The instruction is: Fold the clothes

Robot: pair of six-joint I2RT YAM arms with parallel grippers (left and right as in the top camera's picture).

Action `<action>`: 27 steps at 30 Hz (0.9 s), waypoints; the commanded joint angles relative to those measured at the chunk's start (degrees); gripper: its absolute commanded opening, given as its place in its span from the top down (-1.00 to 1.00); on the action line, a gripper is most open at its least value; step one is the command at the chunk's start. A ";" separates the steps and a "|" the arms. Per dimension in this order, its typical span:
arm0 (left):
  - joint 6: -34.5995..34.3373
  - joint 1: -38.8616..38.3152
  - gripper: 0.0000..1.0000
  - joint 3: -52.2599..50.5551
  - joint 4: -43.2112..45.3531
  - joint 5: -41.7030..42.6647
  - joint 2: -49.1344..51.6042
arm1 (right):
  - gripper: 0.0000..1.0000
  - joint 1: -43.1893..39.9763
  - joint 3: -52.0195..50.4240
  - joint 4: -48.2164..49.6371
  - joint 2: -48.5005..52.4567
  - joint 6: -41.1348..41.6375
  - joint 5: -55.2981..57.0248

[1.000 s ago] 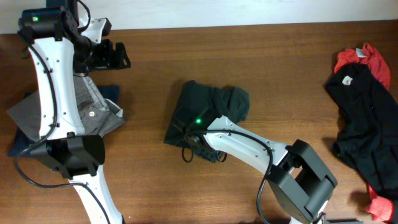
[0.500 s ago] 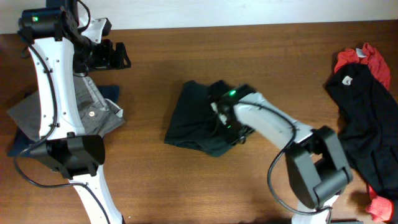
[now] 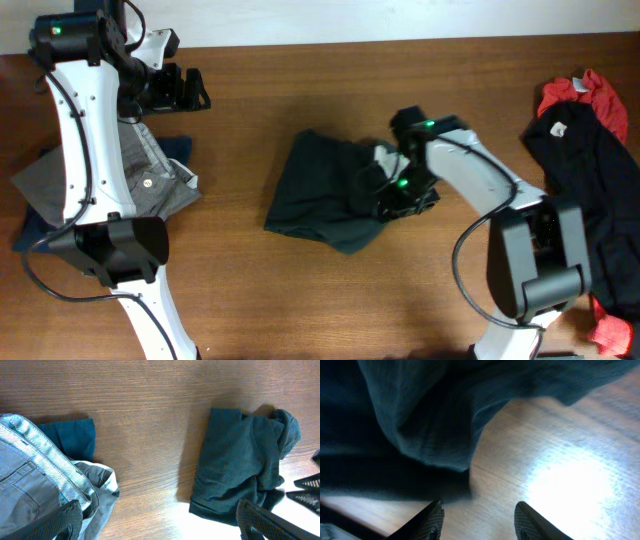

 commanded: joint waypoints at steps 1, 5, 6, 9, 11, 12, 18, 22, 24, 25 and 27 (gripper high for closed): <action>0.94 0.28 -0.96 0.94 -0.17 0.85 -2.25 | 0.09 -3.82 0.00 0.63 -1.75 -1.33 -12.04; 0.94 -0.20 -0.96 0.94 -0.17 0.87 -2.25 | 0.58 -3.65 -0.02 2.51 -2.01 -4.24 -25.44; 0.94 -0.31 -0.95 0.94 -0.17 0.85 -2.25 | 0.67 -2.60 -0.02 3.32 -2.01 -4.20 -26.45; 0.94 -0.35 -0.89 0.94 -0.17 0.85 -2.25 | 0.92 2.75 -0.02 6.47 -1.99 -4.11 -26.58; 0.94 -0.35 -0.79 0.94 -0.17 0.83 -2.25 | 0.92 6.67 -0.02 8.68 -1.68 -3.96 -25.97; 0.94 -0.33 -0.79 0.94 -0.17 0.83 -2.47 | 0.92 8.52 -0.02 9.70 -1.46 -3.96 -24.79; 0.96 0.02 -0.79 0.94 -0.17 -0.24 -5.42 | 0.89 15.91 -0.22 10.01 -0.02 1.01 -10.16; 0.94 0.20 -0.78 0.94 -0.17 -1.11 -8.15 | 0.89 16.09 -1.20 6.78 0.35 0.98 -4.72; 0.92 0.17 -0.79 0.94 -0.17 -1.05 -9.33 | 0.89 15.45 -1.49 5.44 0.33 0.70 -2.78; 0.92 0.07 -0.78 0.94 -0.17 -1.07 -9.86 | 0.89 15.08 -1.42 4.81 0.20 -0.07 -2.89; 0.92 -0.50 -0.78 0.76 -0.17 -0.87 -10.69 | 0.89 14.23 -1.38 4.63 -0.66 -0.61 -2.95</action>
